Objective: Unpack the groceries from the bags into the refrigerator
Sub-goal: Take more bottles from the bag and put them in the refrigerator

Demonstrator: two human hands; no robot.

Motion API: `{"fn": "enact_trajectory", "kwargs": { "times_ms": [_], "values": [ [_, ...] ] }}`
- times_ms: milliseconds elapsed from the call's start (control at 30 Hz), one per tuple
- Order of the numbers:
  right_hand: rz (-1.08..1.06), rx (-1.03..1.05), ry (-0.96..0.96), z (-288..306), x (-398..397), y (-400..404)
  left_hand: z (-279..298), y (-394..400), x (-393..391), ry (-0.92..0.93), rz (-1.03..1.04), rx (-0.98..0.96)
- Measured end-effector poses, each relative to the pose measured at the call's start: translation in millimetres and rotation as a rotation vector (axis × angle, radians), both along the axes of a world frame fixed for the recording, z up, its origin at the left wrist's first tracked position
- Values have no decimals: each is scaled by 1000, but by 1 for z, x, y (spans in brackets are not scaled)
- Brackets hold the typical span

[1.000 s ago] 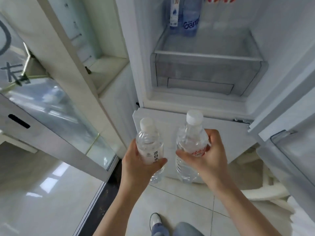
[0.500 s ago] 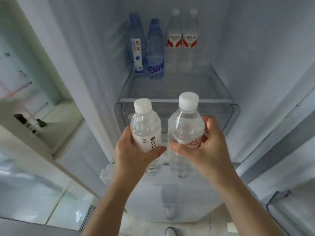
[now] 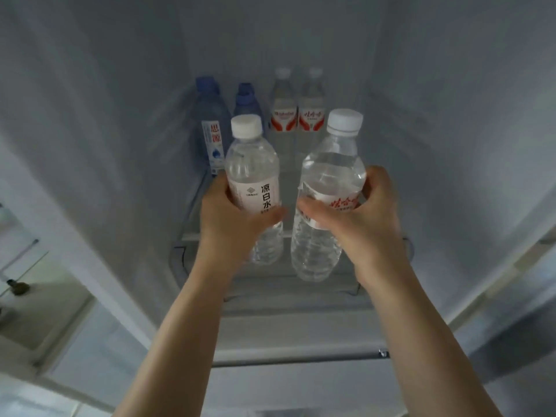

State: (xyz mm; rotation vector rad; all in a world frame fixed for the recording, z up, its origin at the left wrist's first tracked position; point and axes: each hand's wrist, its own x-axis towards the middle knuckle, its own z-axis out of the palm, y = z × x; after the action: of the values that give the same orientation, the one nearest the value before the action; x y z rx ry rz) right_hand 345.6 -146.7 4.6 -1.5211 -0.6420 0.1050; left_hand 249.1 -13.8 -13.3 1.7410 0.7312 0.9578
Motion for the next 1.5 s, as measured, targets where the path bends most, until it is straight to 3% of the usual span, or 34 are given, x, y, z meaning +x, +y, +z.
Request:
{"fn": "enact_trajectory", "kwargs": {
  "times_ms": [467, 933, 1133, 1267, 1500],
  "values": [
    [-112, 83, -13, 0, 55, 78, -13, 59, 71, -31, -150, 13],
    [-167, 39, -60, -12, 86, 83, -14, 80, 84, 15, -301, -54],
    [-94, -10, -110, -16, 87, 80, -43, 63, 85, -92, -117, -94],
    [-54, -81, -133, -32, 85, 69, -69, 43, 81, 20, 138, 73],
    [-49, -200, -132, -69, 89, 65, -67, 42, 93, 37, 155, 142]
  ]
}}
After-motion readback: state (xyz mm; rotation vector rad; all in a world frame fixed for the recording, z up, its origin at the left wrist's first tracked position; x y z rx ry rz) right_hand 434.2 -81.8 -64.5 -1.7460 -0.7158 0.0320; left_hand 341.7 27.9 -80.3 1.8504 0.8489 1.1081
